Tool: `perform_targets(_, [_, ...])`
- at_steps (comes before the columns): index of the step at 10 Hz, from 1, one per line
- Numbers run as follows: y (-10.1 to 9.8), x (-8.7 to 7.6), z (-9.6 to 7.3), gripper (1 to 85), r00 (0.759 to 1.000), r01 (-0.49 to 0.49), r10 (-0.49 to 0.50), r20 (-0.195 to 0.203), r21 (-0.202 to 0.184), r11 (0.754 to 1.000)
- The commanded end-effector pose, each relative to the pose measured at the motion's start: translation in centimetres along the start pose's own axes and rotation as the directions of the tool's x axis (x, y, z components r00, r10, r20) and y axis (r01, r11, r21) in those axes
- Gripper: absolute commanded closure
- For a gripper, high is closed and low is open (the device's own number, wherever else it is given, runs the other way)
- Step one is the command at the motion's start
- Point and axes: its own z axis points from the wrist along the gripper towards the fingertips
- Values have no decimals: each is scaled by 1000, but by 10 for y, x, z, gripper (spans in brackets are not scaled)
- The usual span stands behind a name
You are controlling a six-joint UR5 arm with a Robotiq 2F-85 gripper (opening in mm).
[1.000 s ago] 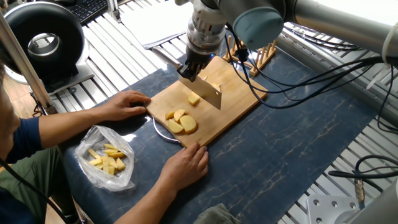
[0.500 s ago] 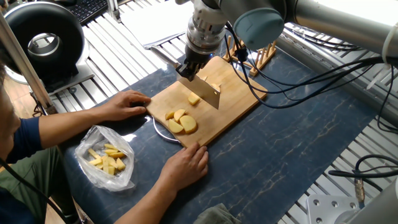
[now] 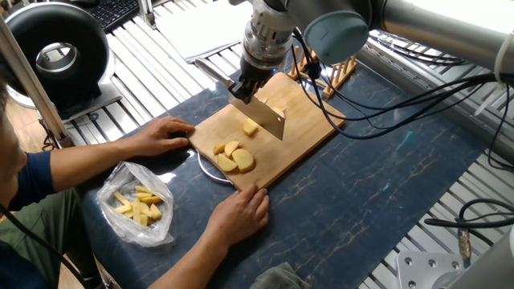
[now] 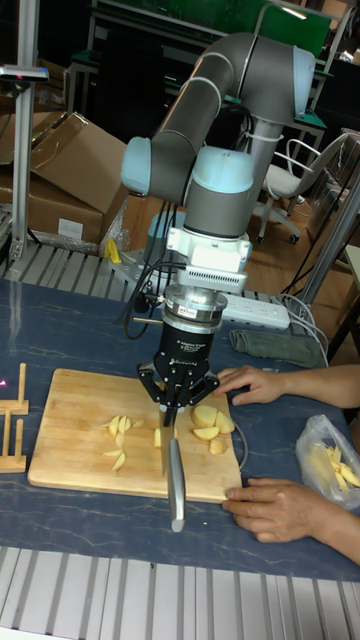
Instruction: Chop the potatoes
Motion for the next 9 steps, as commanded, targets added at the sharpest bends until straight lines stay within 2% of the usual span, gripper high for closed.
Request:
perform_targets(1, [-1, -1, 2, 847, 1000, -6, 6, 7, -9, 1000])
perform_targets(9, [-3, -2, 7, 847, 1000, -2, 2, 14, -6, 1000])
